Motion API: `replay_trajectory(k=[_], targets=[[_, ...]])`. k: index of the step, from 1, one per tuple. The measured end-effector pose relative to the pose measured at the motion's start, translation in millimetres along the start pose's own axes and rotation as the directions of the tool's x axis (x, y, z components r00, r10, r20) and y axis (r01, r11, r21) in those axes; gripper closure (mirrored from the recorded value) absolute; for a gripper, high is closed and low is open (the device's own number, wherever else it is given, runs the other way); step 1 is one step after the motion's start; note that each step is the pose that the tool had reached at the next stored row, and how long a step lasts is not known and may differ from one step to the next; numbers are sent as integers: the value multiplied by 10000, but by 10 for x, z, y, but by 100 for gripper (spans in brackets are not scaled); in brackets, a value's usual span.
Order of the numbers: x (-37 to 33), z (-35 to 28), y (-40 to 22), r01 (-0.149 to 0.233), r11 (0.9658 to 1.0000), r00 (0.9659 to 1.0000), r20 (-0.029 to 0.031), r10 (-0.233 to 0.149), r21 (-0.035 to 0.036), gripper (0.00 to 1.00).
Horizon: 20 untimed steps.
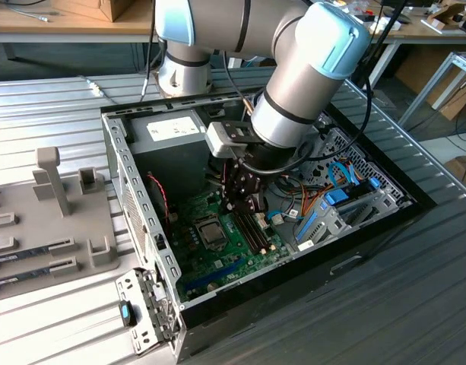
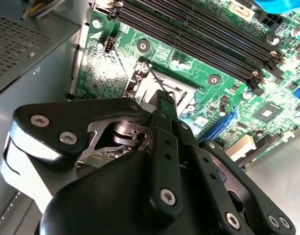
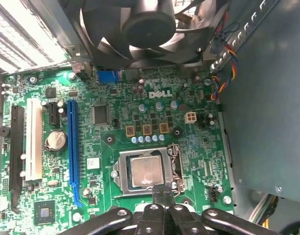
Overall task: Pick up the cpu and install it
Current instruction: 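Install the first cpu locking lever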
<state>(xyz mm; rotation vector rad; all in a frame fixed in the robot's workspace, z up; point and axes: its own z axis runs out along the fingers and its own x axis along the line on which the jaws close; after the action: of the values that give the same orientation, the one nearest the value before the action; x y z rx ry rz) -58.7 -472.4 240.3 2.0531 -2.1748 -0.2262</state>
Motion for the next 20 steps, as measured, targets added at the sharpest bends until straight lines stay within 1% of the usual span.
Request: replay_trajectory(k=[1, 2, 4, 5, 6, 7, 10, 11, 13, 15, 20], targets=[[-1, 0, 2, 25, 10000, 9999, 119, -25, -7, 89], [-1, -1, 3, 61, 10000, 9995, 296, -61, -18, 89], [-2, 0, 2, 101, 9999, 9988, 483, -100, -27, 89], [-2, -1, 1, 126, 9999, 9981, 602, -124, -33, 89], [-3, -1, 0, 144, 9999, 9976, 685, -141, -36, 89], [-3, -1, 1, 153, 9999, 9972, 733, -150, -38, 89], [14, -1, -2, 156, 9999, 9972, 736, -153, -39, 89], [32, -1, -3, 155, 9999, 9972, 736, -152, -39, 89], [58, -10, -45, 155, 9998, 9972, 735, -148, -81, 89], [69, -11, -49, 154, 9998, 9972, 736, -148, -82, 89], [140, -12, -53, 154, 9998, 9972, 734, -148, -83, 89]])
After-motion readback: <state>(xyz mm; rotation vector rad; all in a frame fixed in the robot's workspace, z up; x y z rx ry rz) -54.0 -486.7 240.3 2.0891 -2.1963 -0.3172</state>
